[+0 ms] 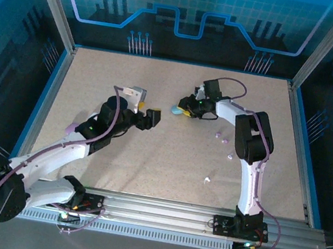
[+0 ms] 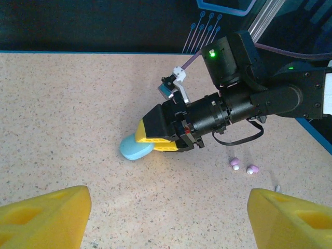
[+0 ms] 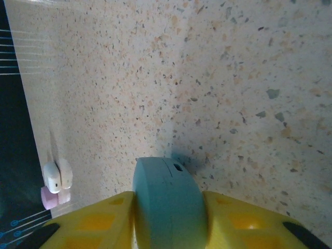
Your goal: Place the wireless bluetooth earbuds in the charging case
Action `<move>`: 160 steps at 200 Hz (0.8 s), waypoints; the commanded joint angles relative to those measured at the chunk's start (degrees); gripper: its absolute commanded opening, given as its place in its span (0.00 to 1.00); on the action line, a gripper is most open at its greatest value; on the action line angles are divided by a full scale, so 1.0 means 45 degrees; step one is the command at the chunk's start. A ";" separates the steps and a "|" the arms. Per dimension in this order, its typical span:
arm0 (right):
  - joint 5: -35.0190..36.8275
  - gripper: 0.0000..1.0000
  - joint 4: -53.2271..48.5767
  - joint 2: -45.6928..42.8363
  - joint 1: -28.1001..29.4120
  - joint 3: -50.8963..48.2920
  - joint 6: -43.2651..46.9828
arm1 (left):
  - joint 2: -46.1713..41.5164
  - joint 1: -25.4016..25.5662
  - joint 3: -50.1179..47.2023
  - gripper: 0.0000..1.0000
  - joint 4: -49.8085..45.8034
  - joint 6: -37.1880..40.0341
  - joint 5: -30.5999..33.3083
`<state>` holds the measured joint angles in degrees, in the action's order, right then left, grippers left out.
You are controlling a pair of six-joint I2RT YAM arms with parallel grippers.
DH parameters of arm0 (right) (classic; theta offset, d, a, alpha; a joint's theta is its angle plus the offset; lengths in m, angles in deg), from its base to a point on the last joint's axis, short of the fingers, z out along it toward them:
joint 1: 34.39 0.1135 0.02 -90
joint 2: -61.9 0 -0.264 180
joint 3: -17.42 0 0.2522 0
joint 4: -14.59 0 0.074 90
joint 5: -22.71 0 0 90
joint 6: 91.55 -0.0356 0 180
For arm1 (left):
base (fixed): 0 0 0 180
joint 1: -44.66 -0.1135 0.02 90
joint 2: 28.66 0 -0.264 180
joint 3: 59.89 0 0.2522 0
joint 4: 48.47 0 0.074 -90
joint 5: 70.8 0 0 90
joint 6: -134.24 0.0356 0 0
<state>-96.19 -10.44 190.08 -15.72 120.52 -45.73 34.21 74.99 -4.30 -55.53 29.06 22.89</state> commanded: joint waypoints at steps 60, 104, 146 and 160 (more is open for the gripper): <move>0.1403 0.58 -0.3447 -0.0326 -0.0373 0.1006 0.2054 | 0.0226 -0.0423 0.0823 0.80 -0.1221 -0.0645 0.0393; 0.1150 0.63 -0.4127 -0.1746 -0.0415 0.1151 0.2716 | 0.0460 -0.0678 0.1161 0.80 -0.1922 -0.1229 0.1109; 0.1160 0.67 -0.4030 -0.3773 -0.0420 0.0080 0.2809 | 0.1129 -0.1243 0.2119 0.78 -0.4169 -0.1773 0.2689; 0.1079 0.68 -0.3822 -0.4530 -0.0417 -0.0450 0.2773 | 0.1436 -0.1590 0.2492 0.78 -0.5039 -0.1749 0.3052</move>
<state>-91.27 -27.05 175.57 -17.38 121.99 -34.43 38.78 70.18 3.09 -69.50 22.85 31.43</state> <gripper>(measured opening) 0.672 0.783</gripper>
